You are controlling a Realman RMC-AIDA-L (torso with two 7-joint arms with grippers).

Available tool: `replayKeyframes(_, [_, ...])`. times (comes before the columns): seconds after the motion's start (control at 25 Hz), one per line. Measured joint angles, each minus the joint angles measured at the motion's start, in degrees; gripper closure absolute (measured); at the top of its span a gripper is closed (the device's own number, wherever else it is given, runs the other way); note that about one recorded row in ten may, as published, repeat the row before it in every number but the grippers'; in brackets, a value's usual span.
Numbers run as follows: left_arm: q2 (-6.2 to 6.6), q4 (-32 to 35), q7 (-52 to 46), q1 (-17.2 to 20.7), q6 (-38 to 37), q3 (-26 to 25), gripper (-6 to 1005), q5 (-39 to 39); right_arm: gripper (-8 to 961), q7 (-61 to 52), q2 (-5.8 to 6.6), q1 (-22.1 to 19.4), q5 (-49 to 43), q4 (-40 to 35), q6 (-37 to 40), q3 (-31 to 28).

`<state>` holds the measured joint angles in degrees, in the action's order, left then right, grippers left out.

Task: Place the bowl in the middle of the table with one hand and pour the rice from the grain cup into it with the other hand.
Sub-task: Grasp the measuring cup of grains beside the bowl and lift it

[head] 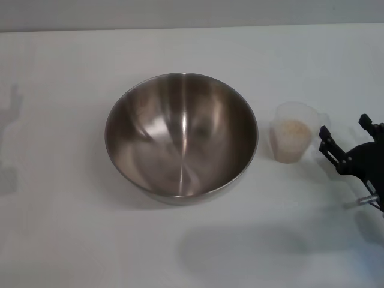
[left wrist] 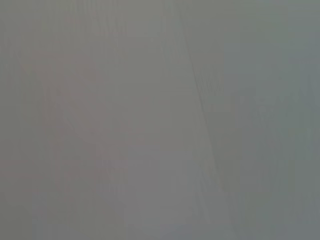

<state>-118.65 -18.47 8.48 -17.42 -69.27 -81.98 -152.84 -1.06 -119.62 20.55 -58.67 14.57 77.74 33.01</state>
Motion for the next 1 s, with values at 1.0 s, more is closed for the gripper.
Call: replayKeyframes(1.0, [0.0, 1.27, -0.05, -0.96, 0.02, 0.33, 188, -0.07, 149, -0.11, 0.0, 2.28, -0.04, -1.55, -4.09, -1.55])
